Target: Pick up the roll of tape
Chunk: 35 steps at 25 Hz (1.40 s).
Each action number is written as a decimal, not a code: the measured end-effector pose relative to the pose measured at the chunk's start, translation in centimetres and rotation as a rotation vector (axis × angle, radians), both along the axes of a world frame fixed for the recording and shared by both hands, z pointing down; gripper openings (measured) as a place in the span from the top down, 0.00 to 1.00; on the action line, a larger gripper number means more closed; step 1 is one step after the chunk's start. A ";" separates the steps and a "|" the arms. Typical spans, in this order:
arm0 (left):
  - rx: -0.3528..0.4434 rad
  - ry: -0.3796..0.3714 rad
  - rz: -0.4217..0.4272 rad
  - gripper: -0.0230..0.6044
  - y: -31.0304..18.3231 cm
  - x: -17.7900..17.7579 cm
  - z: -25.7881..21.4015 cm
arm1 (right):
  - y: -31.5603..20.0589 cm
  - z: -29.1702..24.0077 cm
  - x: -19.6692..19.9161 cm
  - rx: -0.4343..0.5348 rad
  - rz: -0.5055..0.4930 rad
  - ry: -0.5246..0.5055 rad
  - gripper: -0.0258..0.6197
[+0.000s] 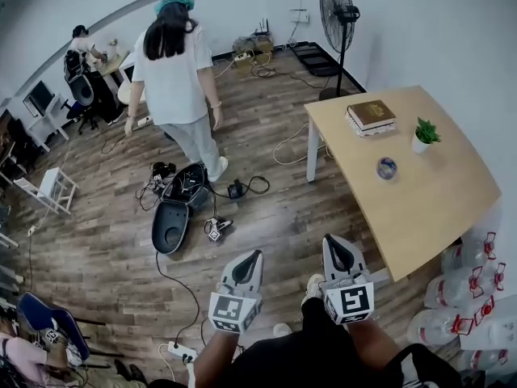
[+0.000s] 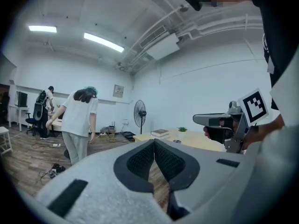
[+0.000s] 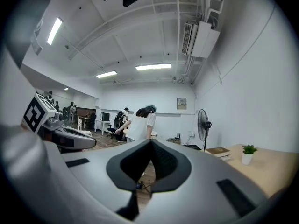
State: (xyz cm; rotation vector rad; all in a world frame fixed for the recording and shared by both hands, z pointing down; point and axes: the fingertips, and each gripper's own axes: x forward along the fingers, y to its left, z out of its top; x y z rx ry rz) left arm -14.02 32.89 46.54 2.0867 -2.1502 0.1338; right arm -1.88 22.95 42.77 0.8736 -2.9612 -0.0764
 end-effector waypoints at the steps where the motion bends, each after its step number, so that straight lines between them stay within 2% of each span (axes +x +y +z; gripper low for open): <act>1: 0.001 0.001 0.003 0.96 -1.2 -0.2 -0.1 | -1.0 -0.2 -0.2 0.004 0.003 -0.005 0.97; 9: -0.001 0.002 0.024 0.96 -11.8 -1.6 -0.4 | -11.6 0.2 -2.1 -0.024 -0.006 -0.008 0.97; 19: -0.032 0.003 0.031 0.96 -24.0 -1.7 0.2 | -24.0 0.8 -1.5 -0.043 0.004 0.013 0.97; 29: -0.059 -0.017 0.086 0.96 -32.0 -0.3 0.8 | -32.4 1.6 0.8 -0.086 0.078 -0.009 0.97; 33: -0.073 -0.003 0.110 0.96 -34.8 -0.6 1.3 | -34.7 1.3 0.8 -0.025 0.084 0.034 0.97; 35: -0.083 0.002 0.135 0.96 -36.7 -0.8 1.9 | -35.9 1.2 1.0 -0.023 0.104 0.024 0.97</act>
